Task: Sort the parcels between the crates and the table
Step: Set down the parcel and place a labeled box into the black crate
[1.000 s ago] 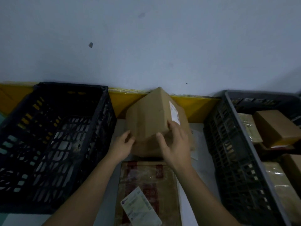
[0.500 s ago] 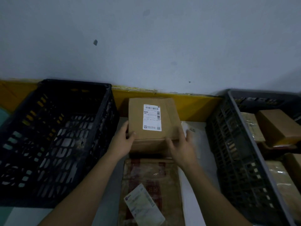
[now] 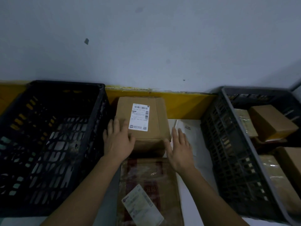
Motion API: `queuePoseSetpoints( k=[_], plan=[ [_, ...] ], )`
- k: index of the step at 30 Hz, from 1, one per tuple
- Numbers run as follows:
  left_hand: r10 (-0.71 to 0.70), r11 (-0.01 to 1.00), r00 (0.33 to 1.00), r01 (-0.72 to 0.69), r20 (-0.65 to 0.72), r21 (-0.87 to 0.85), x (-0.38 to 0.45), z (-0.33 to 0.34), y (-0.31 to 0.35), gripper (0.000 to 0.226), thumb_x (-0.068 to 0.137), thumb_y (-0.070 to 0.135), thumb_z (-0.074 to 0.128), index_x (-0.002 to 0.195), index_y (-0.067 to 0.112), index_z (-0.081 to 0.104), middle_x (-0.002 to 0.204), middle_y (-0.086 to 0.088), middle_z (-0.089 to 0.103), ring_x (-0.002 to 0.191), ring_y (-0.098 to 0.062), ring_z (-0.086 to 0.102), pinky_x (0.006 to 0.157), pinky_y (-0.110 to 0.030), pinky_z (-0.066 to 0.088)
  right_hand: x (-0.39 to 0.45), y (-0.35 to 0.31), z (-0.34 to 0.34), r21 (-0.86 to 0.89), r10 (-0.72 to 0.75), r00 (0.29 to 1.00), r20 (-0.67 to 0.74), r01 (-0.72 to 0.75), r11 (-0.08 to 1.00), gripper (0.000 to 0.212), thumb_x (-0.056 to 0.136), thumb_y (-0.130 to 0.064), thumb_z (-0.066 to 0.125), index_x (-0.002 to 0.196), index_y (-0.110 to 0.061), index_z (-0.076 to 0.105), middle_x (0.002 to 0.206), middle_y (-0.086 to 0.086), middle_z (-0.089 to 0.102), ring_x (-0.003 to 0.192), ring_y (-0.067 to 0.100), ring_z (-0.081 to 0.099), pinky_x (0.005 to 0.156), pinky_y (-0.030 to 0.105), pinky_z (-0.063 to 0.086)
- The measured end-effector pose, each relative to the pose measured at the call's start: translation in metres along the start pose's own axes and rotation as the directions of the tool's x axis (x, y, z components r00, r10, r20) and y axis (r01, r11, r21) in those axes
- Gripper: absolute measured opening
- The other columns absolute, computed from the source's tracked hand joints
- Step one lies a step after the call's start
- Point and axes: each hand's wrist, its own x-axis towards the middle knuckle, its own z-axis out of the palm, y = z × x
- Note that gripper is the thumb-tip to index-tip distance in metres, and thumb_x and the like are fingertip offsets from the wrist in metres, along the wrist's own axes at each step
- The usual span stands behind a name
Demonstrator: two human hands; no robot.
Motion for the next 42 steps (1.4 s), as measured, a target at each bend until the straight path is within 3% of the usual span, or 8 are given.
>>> queuePoseSetpoints(
  k=[14, 18, 21, 25, 30, 33, 38, 42],
  plan=[
    [0.351, 0.91, 0.935, -0.354, 0.053, 0.214, -0.008, 0.055, 0.118, 0.065, 0.107, 0.054, 0.032, 0.168, 0.035, 0.018, 0.179, -0.008, 0.008, 0.164, -0.036, 0.004, 0.126, -0.068, 0.013, 0.048, 0.147, 0.043, -0.439, 0.047, 0.948, 0.314, 0.101, 0.893, 0.077, 0.113, -0.055, 0.034, 0.174, -0.017, 0.006, 0.182, 0.013, 0.003, 0.166, 0.037, 0.008, 0.131, 0.057, 0.016],
    [0.361, 0.907, 0.932, -0.348, -0.013, 0.238, -0.011, 0.06, 0.109, 0.061, 0.108, 0.051, 0.031, 0.167, 0.034, 0.028, 0.178, -0.007, 0.016, 0.163, -0.035, 0.013, 0.126, -0.067, 0.016, 0.06, 0.161, 0.067, -0.482, 0.024, 0.948, 0.316, 0.138, 0.865, 0.069, 0.105, -0.023, 0.053, 0.168, -0.01, 0.028, 0.168, 0.021, 0.036, 0.146, 0.042, 0.046, 0.116, 0.055, 0.041],
    [0.355, 0.914, 0.934, -0.338, -0.038, 0.223, -0.01, 0.063, 0.108, 0.059, 0.108, 0.049, 0.035, 0.165, 0.033, 0.033, 0.177, -0.007, 0.019, 0.162, -0.034, 0.017, 0.125, -0.067, 0.018, 0.063, 0.161, 0.078, -0.487, -0.039, 0.965, 0.26, 0.166, 0.857, 0.032, 0.069, -0.011, 0.092, 0.095, -0.007, 0.074, 0.093, 0.016, 0.069, 0.071, 0.031, 0.069, 0.062, 0.036, 0.053],
    [0.338, 0.922, 0.94, -0.32, -0.051, 0.218, -0.009, 0.063, 0.11, 0.059, 0.107, 0.048, 0.036, 0.164, 0.034, 0.035, 0.177, -0.005, 0.021, 0.162, -0.032, 0.018, 0.125, -0.066, 0.019, 0.078, 0.171, 0.086, -0.479, -0.186, 0.96, 0.209, 0.266, 0.837, 0.05, 0.032, 0.005, 0.099, 0.045, -0.015, 0.055, 0.053, 0.007, 0.054, 0.034, 0.022, 0.05, 0.044, 0.023, 0.031],
    [0.303, 0.944, 0.951, -0.292, -0.06, 0.152, -0.01, 0.06, 0.115, 0.061, 0.104, 0.058, 0.043, 0.161, 0.035, 0.042, 0.175, -0.004, 0.025, 0.162, -0.031, 0.019, 0.126, -0.065, 0.016, 0.079, 0.159, 0.048, -0.349, -0.089, 0.994, 0.057, 0.103, 0.931, 0.011, 0.098, -0.017, 0.07, 0.087, -0.017, 0.069, 0.089, 0.005, 0.073, 0.07, 0.026, 0.07, 0.057, 0.031, 0.047],
    [0.289, 0.957, 0.952, -0.285, -0.097, 0.052, -0.009, 0.057, 0.123, 0.062, 0.103, 0.06, 0.044, 0.157, 0.031, 0.048, 0.174, -0.007, 0.027, 0.163, -0.03, 0.017, 0.128, -0.063, 0.016, 0.066, 0.137, 0.015, 0.114, 0.109, 0.98, -0.167, -0.091, 0.989, 0.016, 0.107, -0.026, 0.06, 0.096, -0.018, 0.069, 0.086, 0.002, 0.069, 0.072, 0.022, 0.065, 0.061, 0.035, 0.051],
    [0.229, 0.925, 0.951, -0.28, -0.21, -0.257, -0.012, 0.043, 0.158, 0.05, 0.108, 0.043, 0.049, 0.151, 0.016, 0.054, 0.152, -0.003, 0.054, 0.142, -0.02, 0.047, 0.111, -0.041, 0.048, 0.039, 0.089, -0.042, 0.843, 0.436, 0.893, -0.115, -0.145, 0.519, 0.013, 0.107, -0.019, 0.065, 0.101, -0.024, 0.075, 0.091, -0.001, 0.078, 0.087, 0.017, 0.075, 0.077, 0.039, 0.061],
    [-0.017, 0.755, 0.998, 0.055, 0.064, -0.653, -0.008, 0.019, 0.195, 0.044, 0.11, 0.047, 0.05, 0.148, 0.025, 0.052, 0.124, 0.016, 0.064, 0.102, 0.004, 0.06, 0.081, -0.016, 0.049, 0.007, 0.057, -0.073, 0.994, 0.405, 0.914, 0.03, -0.071, 0.085, 0.015, 0.108, -0.006, 0.062, 0.117, -0.003, 0.073, 0.112, 0.015, 0.08, 0.105, 0.029, 0.078, 0.091, 0.043, 0.064]
  ],
)
